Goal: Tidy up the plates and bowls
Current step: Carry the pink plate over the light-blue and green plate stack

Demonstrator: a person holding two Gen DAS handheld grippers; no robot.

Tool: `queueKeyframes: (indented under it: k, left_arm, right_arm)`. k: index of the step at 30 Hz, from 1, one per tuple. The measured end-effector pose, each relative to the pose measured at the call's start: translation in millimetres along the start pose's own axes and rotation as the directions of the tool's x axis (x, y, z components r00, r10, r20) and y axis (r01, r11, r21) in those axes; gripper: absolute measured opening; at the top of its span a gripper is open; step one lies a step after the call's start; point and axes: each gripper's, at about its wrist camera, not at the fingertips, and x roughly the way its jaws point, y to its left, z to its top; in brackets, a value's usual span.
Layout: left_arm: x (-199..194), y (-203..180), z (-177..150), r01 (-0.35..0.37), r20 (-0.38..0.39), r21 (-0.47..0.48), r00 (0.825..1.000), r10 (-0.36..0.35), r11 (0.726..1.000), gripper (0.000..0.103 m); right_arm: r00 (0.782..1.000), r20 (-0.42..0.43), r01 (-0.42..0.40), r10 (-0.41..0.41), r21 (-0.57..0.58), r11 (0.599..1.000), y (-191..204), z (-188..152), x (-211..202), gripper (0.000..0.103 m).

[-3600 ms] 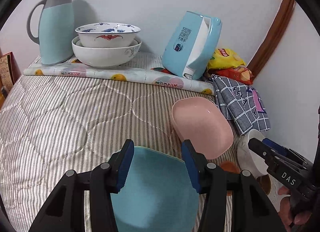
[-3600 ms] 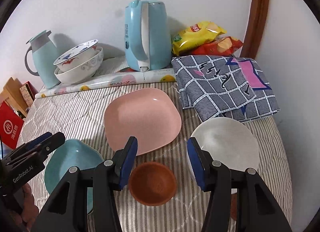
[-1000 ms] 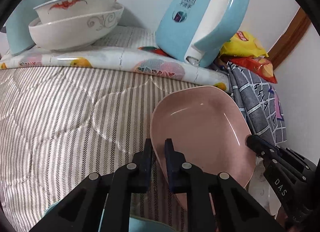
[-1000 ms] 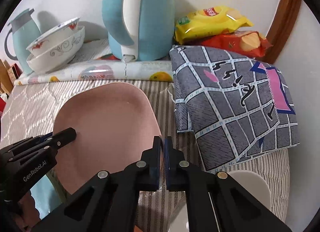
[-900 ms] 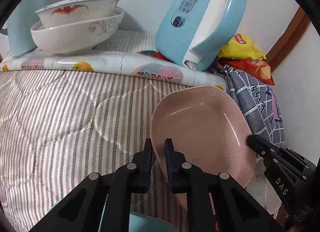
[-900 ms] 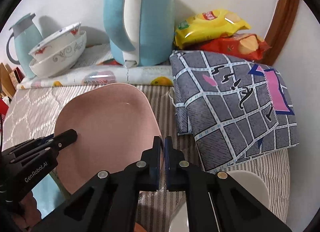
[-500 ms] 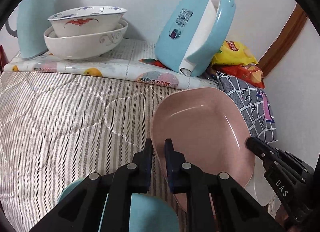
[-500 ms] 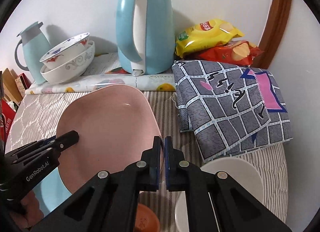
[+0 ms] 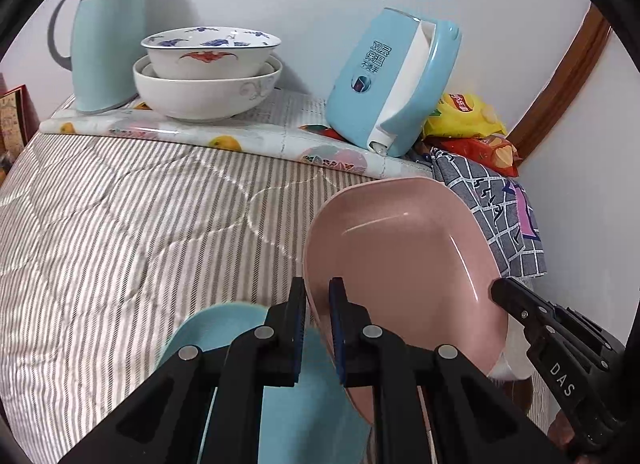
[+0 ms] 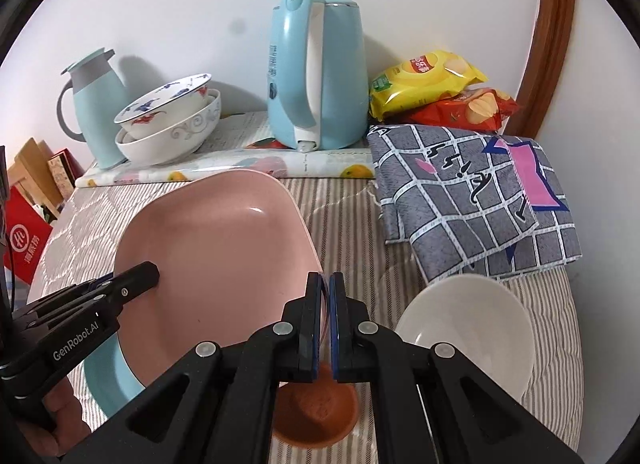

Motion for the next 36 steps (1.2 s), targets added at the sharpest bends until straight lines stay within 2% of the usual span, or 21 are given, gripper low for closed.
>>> queueKeyframes:
  k: [15,36]
  left_arm:
    - [-29.9,14.1,-24.4,-0.014,0.014,-0.004,1.0,0.014,1.0,0.012]
    - [-43.0,25.6,-43.4,-0.01,0.008,-0.022,1.0,0.011,1.0,0.012]
  right_arm:
    - [1.0,0.006,-0.024,0.024,0.006,1.0,17.5,-26.5,-23.0,0.004]
    - [0.999,0.005,-0.038,0.037,0.021,0.999,28.7,-45.6,-33.8,0.004]
